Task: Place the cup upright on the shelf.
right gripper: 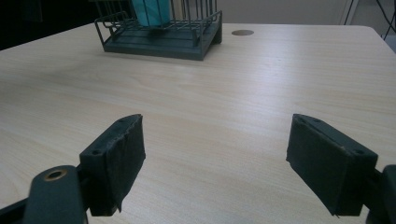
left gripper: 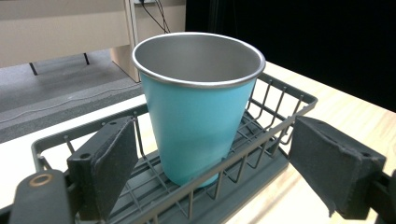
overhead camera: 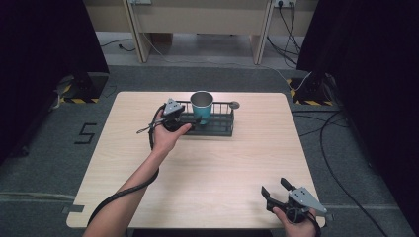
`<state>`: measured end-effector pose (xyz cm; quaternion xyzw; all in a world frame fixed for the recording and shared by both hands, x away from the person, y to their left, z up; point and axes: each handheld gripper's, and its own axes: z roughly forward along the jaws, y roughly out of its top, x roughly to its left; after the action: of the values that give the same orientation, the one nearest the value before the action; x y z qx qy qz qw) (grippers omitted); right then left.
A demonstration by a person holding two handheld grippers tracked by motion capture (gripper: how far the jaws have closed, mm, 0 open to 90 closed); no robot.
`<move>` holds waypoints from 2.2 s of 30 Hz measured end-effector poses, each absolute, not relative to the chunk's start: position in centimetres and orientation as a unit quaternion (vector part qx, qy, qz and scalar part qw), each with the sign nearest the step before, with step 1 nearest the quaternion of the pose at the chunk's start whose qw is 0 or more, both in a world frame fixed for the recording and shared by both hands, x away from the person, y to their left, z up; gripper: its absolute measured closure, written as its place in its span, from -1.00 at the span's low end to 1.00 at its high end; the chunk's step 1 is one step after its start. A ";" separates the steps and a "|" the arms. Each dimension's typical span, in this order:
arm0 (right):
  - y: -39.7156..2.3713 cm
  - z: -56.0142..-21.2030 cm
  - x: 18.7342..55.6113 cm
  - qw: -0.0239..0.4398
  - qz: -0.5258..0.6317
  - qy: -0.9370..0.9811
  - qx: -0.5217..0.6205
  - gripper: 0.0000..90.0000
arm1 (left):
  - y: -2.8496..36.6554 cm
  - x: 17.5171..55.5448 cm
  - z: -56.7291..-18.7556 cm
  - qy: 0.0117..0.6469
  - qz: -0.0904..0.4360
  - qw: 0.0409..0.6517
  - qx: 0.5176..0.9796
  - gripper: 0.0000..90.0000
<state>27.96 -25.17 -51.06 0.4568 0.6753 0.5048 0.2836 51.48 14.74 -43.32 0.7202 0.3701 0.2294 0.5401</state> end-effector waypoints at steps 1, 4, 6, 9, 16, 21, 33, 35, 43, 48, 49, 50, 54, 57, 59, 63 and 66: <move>-25.2 -51.1 28.0 0.283 0.505 0.675 0.457 -0.56 | 14.9 51.3 -43.3 0.371 0.229 0.541 0.719 -0.68; -25.2 -51.1 28.0 0.283 0.506 0.675 0.457 -0.56 | 15.2 51.0 -43.2 0.373 0.225 0.542 0.719 -0.68; -25.2 -51.1 28.0 0.282 0.506 0.674 0.458 -0.56 | 15.5 50.8 -43.2 0.375 0.226 0.542 0.717 -0.68; -25.2 -51.1 28.0 0.282 0.506 0.674 0.458 -0.56 | 15.8 50.4 -43.1 0.372 0.227 0.542 0.718 -0.68; -25.2 -51.1 28.0 0.283 0.506 0.674 0.458 -0.56 | 16.7 49.3 -42.8 0.366 0.232 0.543 0.719 -0.68; -25.2 -51.1 28.0 0.283 0.505 0.675 0.457 -0.56 | 17.3 48.3 -42.7 0.363 0.235 0.545 0.718 -0.68; -25.2 -51.1 28.0 0.283 0.505 0.675 0.458 -0.56 | 18.4 46.1 -42.9 0.355 0.237 0.548 0.720 -0.67; -25.2 -51.1 28.0 0.283 0.505 0.675 0.457 -0.56 | 18.5 45.7 -42.9 0.352 0.238 0.548 0.720 -0.67; -25.2 -51.1 28.0 0.283 0.505 0.675 0.457 -0.56 | 19.0 44.4 -43.3 0.353 0.238 0.550 0.718 -0.67; -25.2 -51.1 28.0 0.283 0.505 0.675 0.457 -0.56 | 19.6 43.6 -43.6 0.355 0.239 0.548 0.719 -0.67; -25.2 -51.1 28.0 0.283 0.505 0.676 0.457 -0.56 | 19.7 43.4 -43.7 0.355 0.239 0.548 0.719 -0.67; -25.2 -51.1 28.0 0.284 0.505 0.675 0.457 -0.56 | 19.9 43.2 -43.7 0.355 0.239 0.548 0.719 -0.67; -25.2 -51.1 28.0 0.284 0.505 0.675 0.457 -0.56 | 20.6 42.5 -44.0 0.355 0.241 0.546 0.720 -0.67; -25.2 -51.1 28.0 0.284 0.504 0.676 0.457 -0.56 | 21.2 42.0 -44.1 0.358 0.243 0.544 0.719 -0.67; -25.2 -51.1 27.9 0.284 0.504 0.675 0.457 -0.56 | 21.6 41.6 -44.3 0.359 0.244 0.544 0.718 -0.67; -25.2 -51.1 27.9 0.284 0.505 0.675 0.457 -0.56 | 22.5 40.7 -44.6 0.362 0.246 0.542 0.718 -0.67; -25.2 -51.1 28.0 0.284 0.504 0.676 0.457 -0.56 | 23.2 40.0 -45.0 0.365 0.248 0.539 0.718 -0.67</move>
<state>27.96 -25.16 -51.06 0.4569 0.6756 0.5042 0.2838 40.05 23.17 -44.98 0.7176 0.3654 0.2477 0.5387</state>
